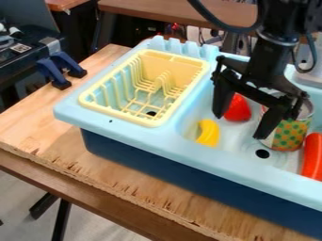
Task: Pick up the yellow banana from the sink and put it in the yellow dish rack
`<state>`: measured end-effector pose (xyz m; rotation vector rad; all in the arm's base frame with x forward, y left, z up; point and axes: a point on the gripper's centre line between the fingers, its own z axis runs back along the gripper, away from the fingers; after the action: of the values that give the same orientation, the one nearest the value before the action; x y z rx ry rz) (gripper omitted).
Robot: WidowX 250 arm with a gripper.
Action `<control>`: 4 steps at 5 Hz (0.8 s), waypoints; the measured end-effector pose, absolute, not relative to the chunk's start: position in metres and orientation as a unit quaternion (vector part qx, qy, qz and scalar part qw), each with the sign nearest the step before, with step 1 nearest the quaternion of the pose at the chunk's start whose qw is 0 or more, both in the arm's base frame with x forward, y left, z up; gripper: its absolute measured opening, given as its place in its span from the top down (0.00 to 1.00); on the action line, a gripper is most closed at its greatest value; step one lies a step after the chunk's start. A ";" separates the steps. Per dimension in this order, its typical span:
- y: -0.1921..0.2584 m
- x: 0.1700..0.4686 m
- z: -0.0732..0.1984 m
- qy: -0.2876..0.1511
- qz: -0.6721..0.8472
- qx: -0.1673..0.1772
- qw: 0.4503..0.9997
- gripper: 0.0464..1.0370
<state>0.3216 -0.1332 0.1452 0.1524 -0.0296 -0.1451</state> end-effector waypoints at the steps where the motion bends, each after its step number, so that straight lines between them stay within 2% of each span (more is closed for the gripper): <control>1: -0.126 0.320 0.138 -0.004 -0.069 0.079 0.994 0.03; 4: -0.106 0.324 0.109 0.025 -0.039 0.081 0.996 0.03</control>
<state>0.3238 -0.1058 0.1088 0.1621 0.0509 -0.0789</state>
